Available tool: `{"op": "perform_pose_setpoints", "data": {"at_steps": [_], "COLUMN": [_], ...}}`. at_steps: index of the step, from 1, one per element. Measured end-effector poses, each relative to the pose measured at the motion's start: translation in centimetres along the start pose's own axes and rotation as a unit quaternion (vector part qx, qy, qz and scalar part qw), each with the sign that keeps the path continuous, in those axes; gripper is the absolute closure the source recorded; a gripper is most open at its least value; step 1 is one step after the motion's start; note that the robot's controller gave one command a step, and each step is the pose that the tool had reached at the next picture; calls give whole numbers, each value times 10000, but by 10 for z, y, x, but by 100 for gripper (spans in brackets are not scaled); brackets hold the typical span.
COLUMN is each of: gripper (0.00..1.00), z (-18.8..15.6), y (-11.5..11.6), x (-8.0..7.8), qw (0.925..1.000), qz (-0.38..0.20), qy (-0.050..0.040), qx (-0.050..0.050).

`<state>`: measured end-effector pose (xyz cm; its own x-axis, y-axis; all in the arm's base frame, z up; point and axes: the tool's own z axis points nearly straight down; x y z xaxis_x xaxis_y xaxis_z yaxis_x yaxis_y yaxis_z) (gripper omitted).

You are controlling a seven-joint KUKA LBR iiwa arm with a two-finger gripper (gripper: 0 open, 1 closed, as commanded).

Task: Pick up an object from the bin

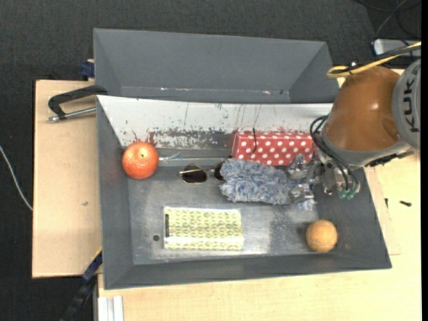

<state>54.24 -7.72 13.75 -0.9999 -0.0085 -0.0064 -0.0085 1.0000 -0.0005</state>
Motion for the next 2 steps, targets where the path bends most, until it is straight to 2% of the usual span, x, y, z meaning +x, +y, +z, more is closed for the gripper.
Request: {"op": "perform_pose_setpoints", "data": {"at_steps": [2], "gripper": [100], "z": [-3], "y": [0], "x": [-1], "qw": [10000], "qz": [2], "qy": [0], "qx": [0]}}
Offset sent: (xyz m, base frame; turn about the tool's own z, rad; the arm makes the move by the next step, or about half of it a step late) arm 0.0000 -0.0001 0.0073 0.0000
